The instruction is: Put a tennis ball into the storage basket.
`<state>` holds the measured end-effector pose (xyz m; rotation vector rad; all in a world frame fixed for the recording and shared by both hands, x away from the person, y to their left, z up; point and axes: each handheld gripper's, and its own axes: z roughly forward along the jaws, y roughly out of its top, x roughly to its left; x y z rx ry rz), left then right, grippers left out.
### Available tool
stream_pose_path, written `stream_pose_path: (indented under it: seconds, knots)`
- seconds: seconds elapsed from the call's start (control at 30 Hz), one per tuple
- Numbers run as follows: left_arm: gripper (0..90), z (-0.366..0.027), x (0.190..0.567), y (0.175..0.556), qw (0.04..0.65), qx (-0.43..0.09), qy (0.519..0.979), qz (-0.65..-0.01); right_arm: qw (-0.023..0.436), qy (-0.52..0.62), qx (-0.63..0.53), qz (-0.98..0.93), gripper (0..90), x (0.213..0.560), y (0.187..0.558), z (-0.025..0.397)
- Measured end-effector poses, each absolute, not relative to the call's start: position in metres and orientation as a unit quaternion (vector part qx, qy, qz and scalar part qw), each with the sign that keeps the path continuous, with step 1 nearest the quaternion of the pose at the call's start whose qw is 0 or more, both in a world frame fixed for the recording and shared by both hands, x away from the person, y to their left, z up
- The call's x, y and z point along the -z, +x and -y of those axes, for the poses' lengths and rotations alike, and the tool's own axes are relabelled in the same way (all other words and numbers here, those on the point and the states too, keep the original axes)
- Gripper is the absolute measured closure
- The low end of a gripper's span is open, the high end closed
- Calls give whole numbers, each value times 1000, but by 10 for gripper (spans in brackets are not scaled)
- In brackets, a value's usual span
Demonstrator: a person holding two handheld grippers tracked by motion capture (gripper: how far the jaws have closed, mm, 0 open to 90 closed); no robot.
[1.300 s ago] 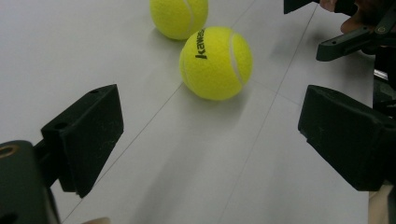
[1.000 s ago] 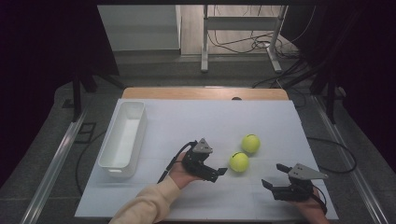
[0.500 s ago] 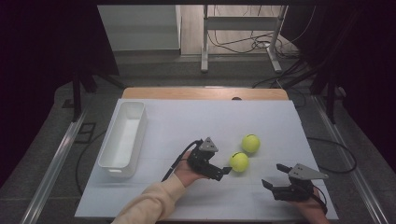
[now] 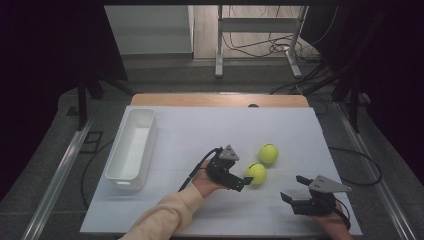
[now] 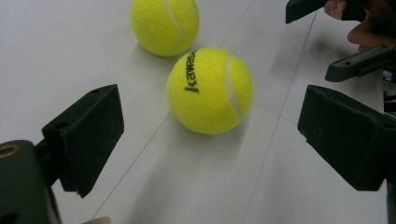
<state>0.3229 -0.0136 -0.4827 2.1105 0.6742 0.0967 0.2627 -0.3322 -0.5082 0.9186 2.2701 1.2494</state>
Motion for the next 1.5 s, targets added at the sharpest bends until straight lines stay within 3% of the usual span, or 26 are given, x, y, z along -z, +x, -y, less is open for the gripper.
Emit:
stream_pose_path:
  seconds: [1.5]
  knots:
    - [79, 56, 507, 348, 417, -18, 872, -257, 192, 329, -445, -810, 147, 509, 263, 334]
